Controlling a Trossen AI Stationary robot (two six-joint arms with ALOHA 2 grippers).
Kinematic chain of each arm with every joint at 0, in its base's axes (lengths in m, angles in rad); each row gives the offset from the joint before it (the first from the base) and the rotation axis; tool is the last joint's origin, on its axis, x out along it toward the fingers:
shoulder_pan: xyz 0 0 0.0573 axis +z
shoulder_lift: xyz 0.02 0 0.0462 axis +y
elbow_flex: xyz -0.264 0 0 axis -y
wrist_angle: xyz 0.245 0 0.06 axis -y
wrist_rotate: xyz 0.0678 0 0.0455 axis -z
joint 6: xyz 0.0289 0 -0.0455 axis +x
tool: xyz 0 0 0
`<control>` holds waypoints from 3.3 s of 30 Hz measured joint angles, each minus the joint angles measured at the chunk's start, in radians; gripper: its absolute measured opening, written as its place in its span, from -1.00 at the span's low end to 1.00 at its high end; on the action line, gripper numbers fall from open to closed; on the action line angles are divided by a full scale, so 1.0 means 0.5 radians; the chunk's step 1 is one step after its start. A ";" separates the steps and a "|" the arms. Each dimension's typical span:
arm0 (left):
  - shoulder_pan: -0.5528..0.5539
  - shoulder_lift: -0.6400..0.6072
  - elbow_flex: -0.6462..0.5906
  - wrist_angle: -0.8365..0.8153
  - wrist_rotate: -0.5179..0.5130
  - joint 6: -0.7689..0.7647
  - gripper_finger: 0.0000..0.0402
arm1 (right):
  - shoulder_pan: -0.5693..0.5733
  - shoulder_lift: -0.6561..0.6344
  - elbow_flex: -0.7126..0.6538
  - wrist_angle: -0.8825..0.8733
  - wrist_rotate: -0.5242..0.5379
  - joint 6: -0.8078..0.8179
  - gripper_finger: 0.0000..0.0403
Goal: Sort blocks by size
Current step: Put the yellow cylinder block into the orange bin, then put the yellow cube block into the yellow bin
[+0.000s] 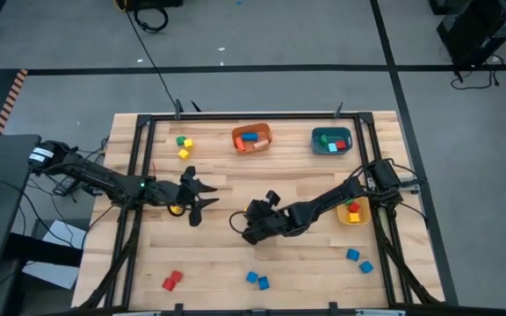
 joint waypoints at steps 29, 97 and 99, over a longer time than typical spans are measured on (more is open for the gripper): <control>0.000 0.000 0.001 0.003 0.001 -0.001 -0.22 | -1.312 -0.429 0.372 -0.684 -0.604 -0.478 -0.31; 0.000 0.001 0.002 0.201 0.000 -0.043 -0.22 | 0.625 -0.988 -0.534 -0.865 0.673 0.758 -0.20; 0.000 0.001 0.002 0.238 0.000 -0.068 -0.22 | 0.646 -0.985 -0.593 -0.779 0.677 0.759 -0.20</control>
